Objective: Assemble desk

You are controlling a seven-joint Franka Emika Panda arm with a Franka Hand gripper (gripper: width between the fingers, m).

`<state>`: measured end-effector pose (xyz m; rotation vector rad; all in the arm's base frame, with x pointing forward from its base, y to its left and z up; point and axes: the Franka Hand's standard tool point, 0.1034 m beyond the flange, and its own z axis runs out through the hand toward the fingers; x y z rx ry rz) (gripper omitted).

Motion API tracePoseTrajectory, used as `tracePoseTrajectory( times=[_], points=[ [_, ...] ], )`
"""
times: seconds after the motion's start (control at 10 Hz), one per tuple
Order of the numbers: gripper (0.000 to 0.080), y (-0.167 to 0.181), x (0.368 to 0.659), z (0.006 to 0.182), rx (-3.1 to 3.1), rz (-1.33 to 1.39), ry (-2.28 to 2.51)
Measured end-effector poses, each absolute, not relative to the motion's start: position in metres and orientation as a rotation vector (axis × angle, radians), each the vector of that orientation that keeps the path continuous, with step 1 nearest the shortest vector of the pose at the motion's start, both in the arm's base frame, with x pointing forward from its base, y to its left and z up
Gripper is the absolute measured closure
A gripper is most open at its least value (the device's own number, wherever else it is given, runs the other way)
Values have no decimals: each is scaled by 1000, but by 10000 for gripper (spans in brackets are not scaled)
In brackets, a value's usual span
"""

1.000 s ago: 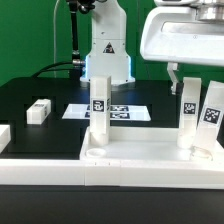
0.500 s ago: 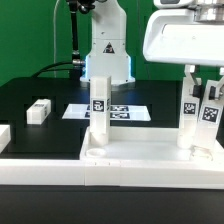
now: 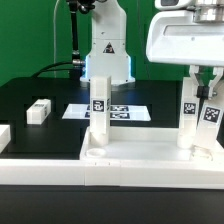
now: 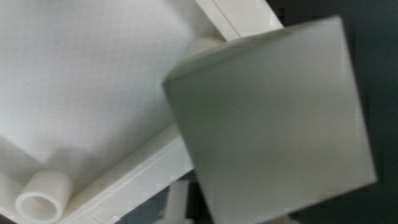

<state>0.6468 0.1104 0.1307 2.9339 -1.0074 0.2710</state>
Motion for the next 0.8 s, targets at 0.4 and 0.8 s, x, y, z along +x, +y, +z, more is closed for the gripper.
tracePoseTrajectory(
  times=[0.4,0.8],
  points=[
    [614,124,655,148,2978,299,-922],
    [181,124,653,150,3012,270,-910]
  ],
)
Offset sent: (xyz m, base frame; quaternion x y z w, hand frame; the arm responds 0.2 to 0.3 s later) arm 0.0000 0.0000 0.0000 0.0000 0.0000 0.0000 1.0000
